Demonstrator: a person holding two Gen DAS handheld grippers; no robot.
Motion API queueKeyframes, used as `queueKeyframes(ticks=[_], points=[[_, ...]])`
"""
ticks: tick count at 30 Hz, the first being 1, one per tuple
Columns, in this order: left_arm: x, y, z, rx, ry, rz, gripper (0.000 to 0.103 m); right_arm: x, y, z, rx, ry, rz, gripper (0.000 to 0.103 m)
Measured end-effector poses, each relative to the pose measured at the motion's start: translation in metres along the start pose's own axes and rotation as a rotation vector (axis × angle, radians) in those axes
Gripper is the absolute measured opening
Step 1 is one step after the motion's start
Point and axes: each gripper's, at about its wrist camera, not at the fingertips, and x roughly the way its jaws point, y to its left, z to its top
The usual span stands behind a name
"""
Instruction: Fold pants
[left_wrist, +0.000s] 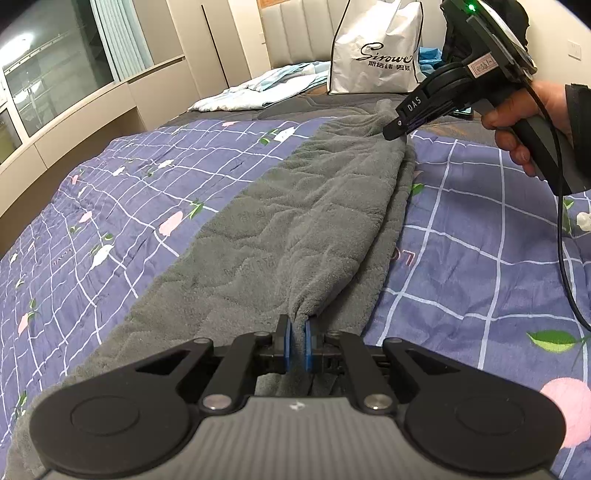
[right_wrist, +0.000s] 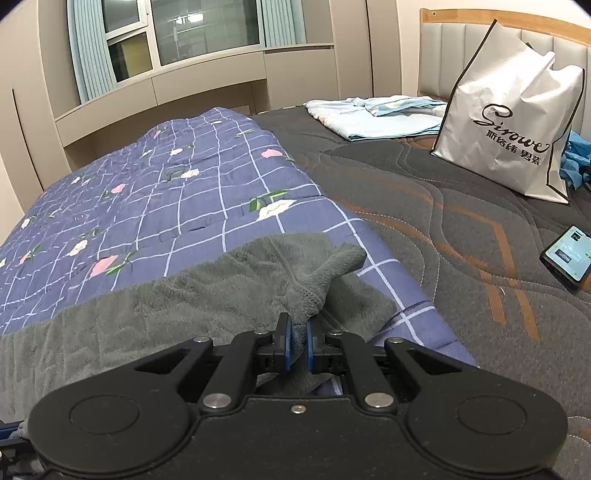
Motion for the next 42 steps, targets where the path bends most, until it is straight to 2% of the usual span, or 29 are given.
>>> queueKeyframes(ticks=[7,13,17,18,21,22,23,25,27,28,31,33,38,42], points=[[-0.003,0.001,-0.001,-0.009,-0.008,0.0,0.007,0.001,-0.001,-0.005,0.001,0.008,-0.002,0.008],[-0.014,0.002,0.0,-0.018,-0.035,-0.011,0.007,-0.013,-0.005,-0.007,0.034,-0.025,0.002,0.007],[-0.003,-0.003,-0.004,0.009,-0.009,-0.014,0.008,-0.008,-0.013,-0.014,0.058,0.012,0.001,0.008],[-0.002,-0.003,-0.004,0.008,-0.007,-0.013,0.009,-0.005,-0.014,-0.015,0.064,0.022,0.003,0.009],[-0.004,-0.001,-0.004,-0.014,-0.009,-0.027,0.022,-0.003,-0.014,-0.015,0.066,0.026,0.004,0.015],[-0.007,0.001,-0.004,-0.026,-0.011,-0.03,0.031,-0.003,-0.013,-0.015,0.057,0.024,0.0,0.015],[-0.009,0.003,-0.003,-0.039,-0.01,-0.03,0.05,-0.004,-0.012,-0.015,0.05,0.023,-0.002,0.017],[-0.013,0.006,-0.002,-0.065,-0.015,-0.017,0.068,-0.008,-0.011,-0.015,0.045,0.019,-0.011,0.03],[-0.019,0.012,-0.001,-0.099,-0.018,0.005,0.07,-0.013,-0.009,-0.015,0.033,0.008,-0.022,0.053],[-0.022,0.014,0.0,-0.113,-0.012,0.016,0.073,-0.016,-0.008,-0.016,0.024,0.005,-0.025,0.057],[-0.036,0.03,0.002,-0.185,-0.008,0.1,0.092,-0.026,0.002,-0.016,-0.012,-0.012,-0.027,0.077],[-0.05,0.046,0.001,-0.251,-0.02,0.151,0.097,-0.034,0.016,-0.015,-0.049,-0.037,-0.003,0.094],[-0.085,0.101,-0.017,-0.419,-0.002,0.243,0.1,-0.048,0.073,-0.012,-0.172,-0.092,0.116,0.102],[-0.11,0.146,-0.041,-0.491,0.002,0.348,0.102,-0.052,0.132,-0.012,-0.256,-0.115,0.221,0.102]])
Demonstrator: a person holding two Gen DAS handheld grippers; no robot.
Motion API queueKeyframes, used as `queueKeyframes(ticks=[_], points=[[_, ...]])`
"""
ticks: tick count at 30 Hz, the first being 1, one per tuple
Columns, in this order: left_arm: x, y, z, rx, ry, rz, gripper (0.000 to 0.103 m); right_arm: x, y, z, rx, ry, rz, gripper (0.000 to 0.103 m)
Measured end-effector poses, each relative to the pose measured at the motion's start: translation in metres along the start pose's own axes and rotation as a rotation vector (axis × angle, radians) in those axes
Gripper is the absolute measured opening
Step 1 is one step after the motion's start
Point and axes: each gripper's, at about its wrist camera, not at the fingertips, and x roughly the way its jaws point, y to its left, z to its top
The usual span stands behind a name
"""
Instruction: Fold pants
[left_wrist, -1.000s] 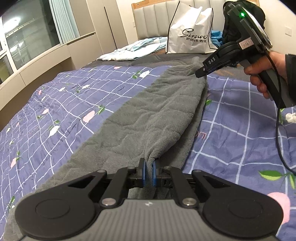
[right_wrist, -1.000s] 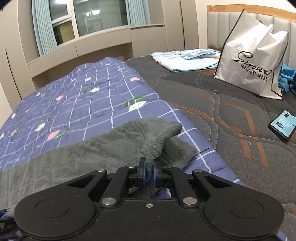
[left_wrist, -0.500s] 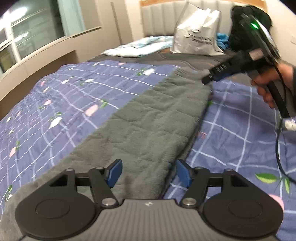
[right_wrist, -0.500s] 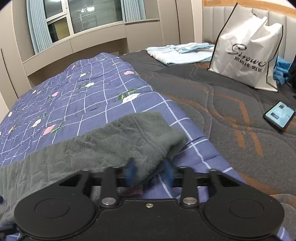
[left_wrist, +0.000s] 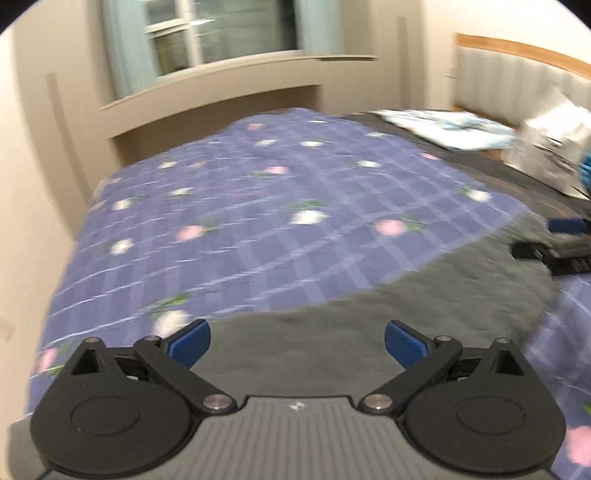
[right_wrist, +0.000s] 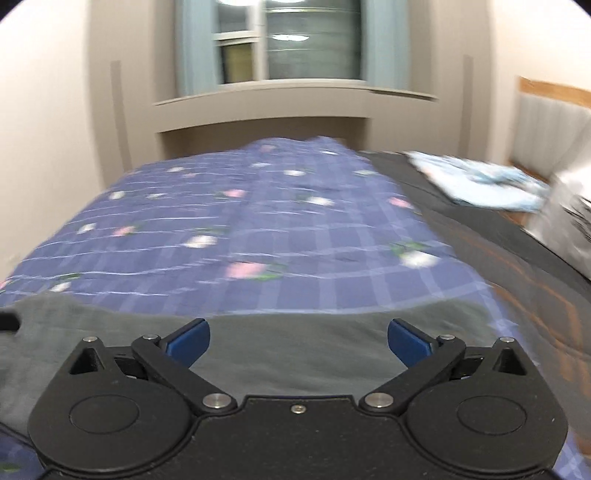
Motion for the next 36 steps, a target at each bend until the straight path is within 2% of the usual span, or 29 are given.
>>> queueKeyframes(ticks=[3,7,13,15,21,27,32,36], points=[[0.013,0.039,-0.003,-0.015,0.031,0.059,0.102,0.012,0.046,0.003,-0.044,0.004,0.079,0.102],[0.037,0.077,-0.014,-0.006,0.066,0.094,0.102,0.03,0.109,-0.008,-0.147,0.033,0.152,0.102],[0.082,0.122,-0.044,-0.083,0.183,0.191,0.103,0.054,0.184,-0.029,-0.358,0.045,0.193,0.102],[0.088,0.13,-0.056,-0.105,0.186,0.174,0.103,0.06,0.197,-0.035,-0.398,0.053,0.196,0.102],[0.096,0.127,-0.069,-0.109,0.153,0.186,0.103,0.076,0.202,-0.047,-0.398,0.093,0.201,0.102],[0.087,0.125,-0.045,-0.148,0.094,0.142,0.102,0.068,0.19,-0.043,-0.346,0.061,0.187,0.102],[0.124,0.123,-0.037,-0.166,0.182,0.161,0.103,0.07,0.184,-0.043,-0.32,0.072,0.159,0.102],[0.133,0.123,-0.042,-0.196,0.179,0.161,0.103,0.075,0.182,-0.046,-0.309,0.094,0.153,0.102]])
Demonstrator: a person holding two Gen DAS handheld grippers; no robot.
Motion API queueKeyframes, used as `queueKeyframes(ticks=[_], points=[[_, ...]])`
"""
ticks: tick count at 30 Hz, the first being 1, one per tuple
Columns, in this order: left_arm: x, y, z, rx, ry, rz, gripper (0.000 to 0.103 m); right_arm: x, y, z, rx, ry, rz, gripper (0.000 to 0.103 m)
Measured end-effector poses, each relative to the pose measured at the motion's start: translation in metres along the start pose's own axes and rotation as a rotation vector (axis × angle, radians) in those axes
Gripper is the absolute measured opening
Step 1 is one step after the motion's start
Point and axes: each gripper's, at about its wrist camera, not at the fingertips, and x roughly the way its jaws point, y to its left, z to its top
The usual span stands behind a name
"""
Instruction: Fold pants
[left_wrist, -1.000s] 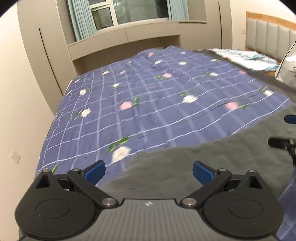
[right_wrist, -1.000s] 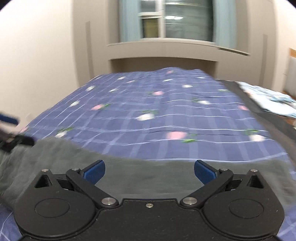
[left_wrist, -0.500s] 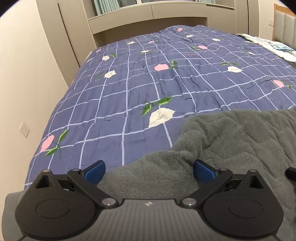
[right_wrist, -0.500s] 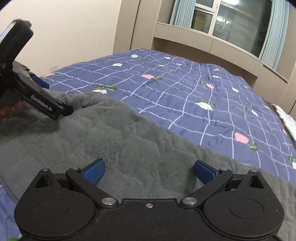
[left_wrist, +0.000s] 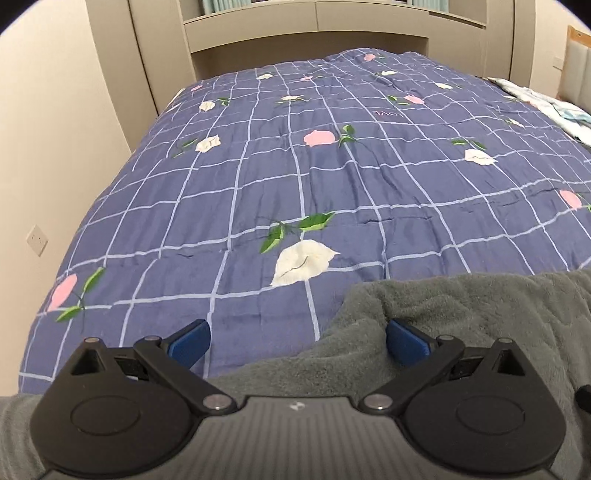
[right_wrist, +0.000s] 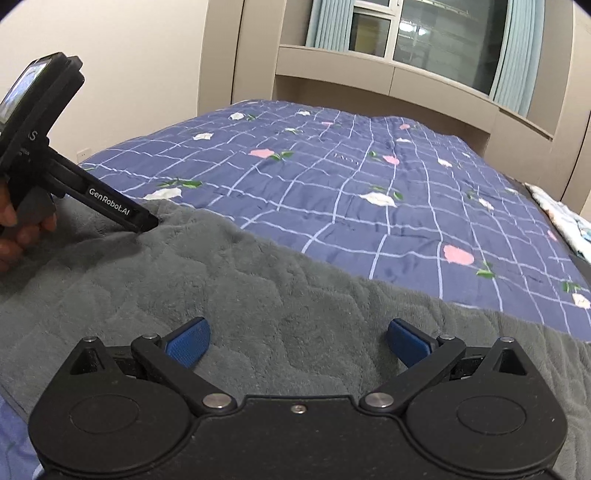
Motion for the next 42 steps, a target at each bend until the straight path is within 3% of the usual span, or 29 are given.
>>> queueKeyframes(ticks=[5,10,17,20,27,31,38,40,42], points=[[-0.011,0.003,0.002,-0.026,0.006,0.005,0.102,-0.005,-0.003,0.0,0.019,-0.009,0.0,0.102],[-0.051,-0.019,-0.005,0.046,-0.083,0.026,0.102,-0.021,-0.03,-0.006,0.067,-0.018,-0.005,0.102],[-0.086,-0.073,-0.021,0.138,-0.119,-0.111,0.102,-0.043,-0.136,-0.042,0.284,0.046,-0.135,0.102],[-0.09,-0.099,-0.029,0.181,-0.122,-0.176,0.102,-0.06,-0.191,-0.064,0.429,0.034,-0.194,0.102],[-0.084,-0.147,-0.045,0.254,-0.091,-0.269,0.102,-0.092,-0.275,-0.103,0.604,0.007,-0.325,0.102],[-0.077,-0.161,-0.053,0.281,-0.057,-0.287,0.103,-0.099,-0.301,-0.121,0.714,-0.016,-0.266,0.102],[-0.072,-0.165,-0.06,0.287,-0.052,-0.273,0.103,-0.082,-0.32,-0.125,0.747,0.011,-0.155,0.102],[-0.073,-0.164,-0.06,0.287,-0.049,-0.273,0.103,-0.079,-0.324,-0.122,0.769,0.008,-0.145,0.097],[-0.073,-0.162,-0.059,0.284,-0.046,-0.272,0.103,-0.078,-0.329,-0.119,0.779,0.002,-0.169,0.076]])
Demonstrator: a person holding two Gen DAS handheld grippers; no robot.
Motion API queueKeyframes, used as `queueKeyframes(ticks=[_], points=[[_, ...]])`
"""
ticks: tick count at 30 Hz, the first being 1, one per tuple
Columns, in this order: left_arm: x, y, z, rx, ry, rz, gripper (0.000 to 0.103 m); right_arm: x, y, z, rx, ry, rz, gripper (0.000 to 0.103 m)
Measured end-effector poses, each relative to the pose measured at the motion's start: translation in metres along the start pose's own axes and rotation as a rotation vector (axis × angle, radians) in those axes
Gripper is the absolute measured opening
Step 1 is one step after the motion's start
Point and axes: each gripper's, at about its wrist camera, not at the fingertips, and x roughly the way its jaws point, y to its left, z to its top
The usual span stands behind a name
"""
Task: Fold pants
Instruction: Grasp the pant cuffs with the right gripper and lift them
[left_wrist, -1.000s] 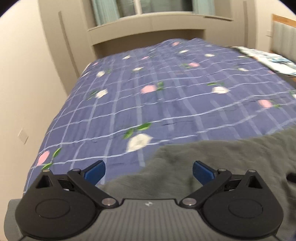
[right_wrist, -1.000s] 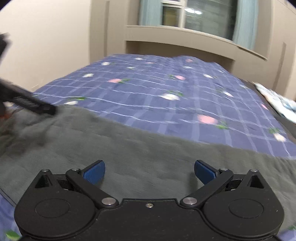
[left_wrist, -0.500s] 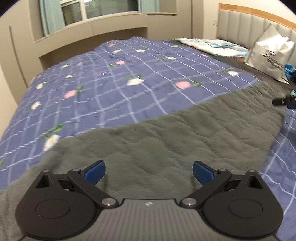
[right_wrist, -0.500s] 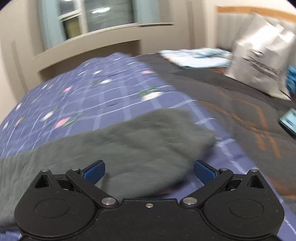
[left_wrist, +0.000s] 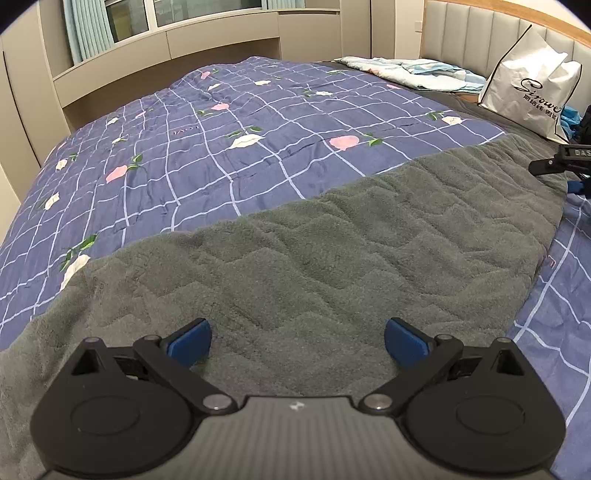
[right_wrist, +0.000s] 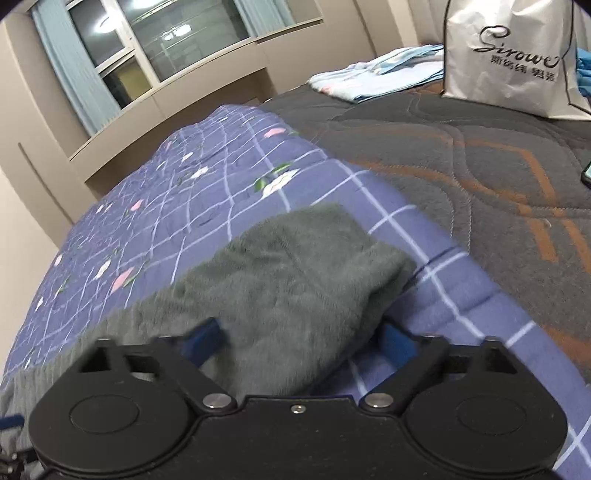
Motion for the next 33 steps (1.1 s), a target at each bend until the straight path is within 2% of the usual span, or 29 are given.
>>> queueKeyframes(ticks=[3,5,6,7,14,18,23,27,33], points=[[-0.001,0.002,0.002,-0.005,0.005,0.002,0.103,-0.002,0.002,0.006,0.005,-0.02,-0.038,0.052],[-0.003,0.004,0.004,-0.018,0.008,-0.003,0.103,-0.005,0.004,0.006,-0.008,-0.028,-0.059,0.04],[-0.003,0.006,0.006,-0.031,0.01,-0.008,0.103,-0.008,0.005,0.006,-0.014,-0.037,-0.063,0.028],[-0.005,0.007,0.007,-0.043,0.011,-0.013,0.103,-0.011,0.007,0.006,-0.018,-0.049,-0.072,0.025],[-0.022,0.024,0.017,-0.166,-0.014,-0.087,0.102,-0.039,0.043,0.004,-0.169,-0.146,-0.118,0.021],[-0.034,0.03,0.023,-0.212,-0.045,-0.13,0.102,-0.062,0.081,-0.002,-0.348,-0.222,-0.148,0.021],[-0.048,0.041,0.029,-0.294,-0.067,-0.182,0.102,-0.089,0.136,-0.012,-0.554,-0.3,-0.121,0.02],[-0.057,0.05,0.03,-0.336,-0.059,-0.186,0.102,-0.107,0.183,-0.024,-0.675,-0.305,-0.059,0.019],[-0.071,0.069,0.025,-0.433,-0.074,-0.25,0.102,-0.121,0.239,-0.064,-0.846,-0.275,-0.001,0.019]])
